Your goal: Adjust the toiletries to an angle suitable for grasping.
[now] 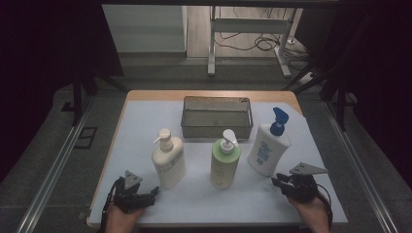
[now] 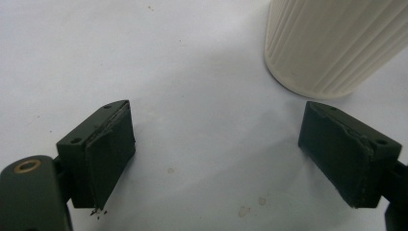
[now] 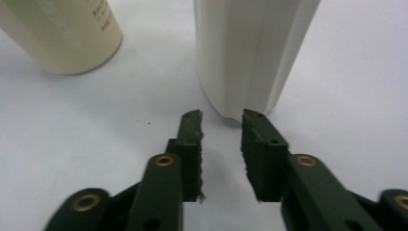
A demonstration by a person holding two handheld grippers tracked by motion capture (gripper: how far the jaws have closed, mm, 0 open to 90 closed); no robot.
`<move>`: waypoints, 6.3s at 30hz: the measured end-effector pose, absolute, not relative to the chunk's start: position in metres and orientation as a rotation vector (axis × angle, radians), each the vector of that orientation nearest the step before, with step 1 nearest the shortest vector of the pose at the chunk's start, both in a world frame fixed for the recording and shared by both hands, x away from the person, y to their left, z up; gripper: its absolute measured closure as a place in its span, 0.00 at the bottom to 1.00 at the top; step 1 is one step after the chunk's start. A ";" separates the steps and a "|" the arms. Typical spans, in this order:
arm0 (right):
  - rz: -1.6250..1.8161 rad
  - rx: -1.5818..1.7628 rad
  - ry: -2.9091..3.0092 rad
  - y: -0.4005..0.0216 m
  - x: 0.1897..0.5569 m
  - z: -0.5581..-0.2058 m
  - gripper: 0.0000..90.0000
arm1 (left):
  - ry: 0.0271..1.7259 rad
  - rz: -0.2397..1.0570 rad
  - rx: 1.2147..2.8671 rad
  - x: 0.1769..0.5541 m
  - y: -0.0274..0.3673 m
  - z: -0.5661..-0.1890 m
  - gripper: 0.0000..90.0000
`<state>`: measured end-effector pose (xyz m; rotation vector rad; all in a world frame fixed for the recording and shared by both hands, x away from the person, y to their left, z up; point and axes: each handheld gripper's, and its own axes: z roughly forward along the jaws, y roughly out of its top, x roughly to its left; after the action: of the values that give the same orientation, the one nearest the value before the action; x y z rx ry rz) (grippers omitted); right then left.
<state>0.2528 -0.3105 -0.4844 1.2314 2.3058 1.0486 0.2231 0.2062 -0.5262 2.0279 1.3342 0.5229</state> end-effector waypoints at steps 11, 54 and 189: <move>1.092 1.205 2.289 -0.316 0.250 -0.454 0.52 | 1.334 0.523 2.028 0.223 0.206 -0.526 0.14; 1.131 1.167 2.299 -0.298 0.297 -0.406 0.30 | 1.333 0.521 2.031 0.223 0.207 -0.526 0.14; 1.140 1.038 2.235 -0.121 0.449 -0.307 0.45 | 1.331 0.523 2.026 0.223 0.207 -0.527 0.14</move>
<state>0.4489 -0.1212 -0.3073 1.0381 2.2346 1.1400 0.2232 0.2066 -0.5265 2.0262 1.3310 0.5230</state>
